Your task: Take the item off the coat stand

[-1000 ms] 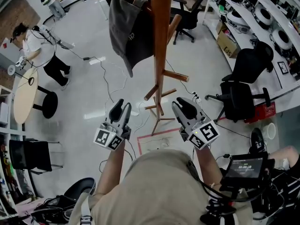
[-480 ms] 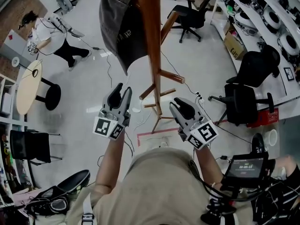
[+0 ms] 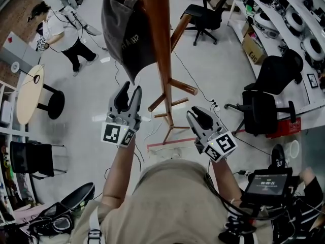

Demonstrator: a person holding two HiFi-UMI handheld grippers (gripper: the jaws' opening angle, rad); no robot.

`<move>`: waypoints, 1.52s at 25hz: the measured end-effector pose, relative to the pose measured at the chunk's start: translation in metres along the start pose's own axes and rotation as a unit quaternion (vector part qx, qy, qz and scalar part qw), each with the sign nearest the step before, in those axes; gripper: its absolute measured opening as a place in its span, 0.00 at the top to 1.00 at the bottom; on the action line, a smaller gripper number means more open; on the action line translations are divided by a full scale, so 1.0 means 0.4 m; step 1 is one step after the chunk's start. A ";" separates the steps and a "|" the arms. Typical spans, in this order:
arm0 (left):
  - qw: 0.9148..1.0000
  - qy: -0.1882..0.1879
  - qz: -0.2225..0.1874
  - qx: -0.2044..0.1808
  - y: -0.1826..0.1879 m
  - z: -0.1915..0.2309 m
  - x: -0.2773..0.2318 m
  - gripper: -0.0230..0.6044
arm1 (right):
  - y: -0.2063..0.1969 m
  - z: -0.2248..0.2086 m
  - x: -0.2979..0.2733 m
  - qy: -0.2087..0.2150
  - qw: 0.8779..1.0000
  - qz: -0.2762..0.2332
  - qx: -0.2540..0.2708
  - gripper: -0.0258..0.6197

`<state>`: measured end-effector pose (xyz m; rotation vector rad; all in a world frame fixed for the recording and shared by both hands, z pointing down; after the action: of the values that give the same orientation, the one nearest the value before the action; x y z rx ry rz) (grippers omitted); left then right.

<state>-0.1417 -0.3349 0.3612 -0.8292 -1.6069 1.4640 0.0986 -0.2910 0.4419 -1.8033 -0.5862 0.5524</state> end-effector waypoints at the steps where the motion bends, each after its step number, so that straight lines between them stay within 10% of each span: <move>1: 1.000 0.000 -0.002 -0.001 0.004 0.000 -0.006 0.71 | -0.002 -0.003 -0.002 -0.001 1.000 0.000 -0.001 0.81; 17: 0.995 0.060 -0.047 -0.067 0.082 -0.003 -0.027 0.72 | 0.002 -0.018 -0.016 -0.010 1.000 -0.002 -0.001 0.81; 38: 0.988 0.134 -0.041 -0.056 0.127 0.106 -0.024 0.91 | -0.001 -0.038 -0.003 -0.018 1.000 -0.013 -0.008 0.81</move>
<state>-0.1767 -0.3573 0.3086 -0.9680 -1.5103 1.1573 0.1073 -0.3025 0.4467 -1.8007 -0.6403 0.5652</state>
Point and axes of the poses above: the fingertips, and each gripper's own axes: x backward along the fingers, z to its left, y out of its top, the point moved 5 cm from there along x, backward along the fingers, and after that the axes turned 7 degrees about z, right-handed, at the moved point
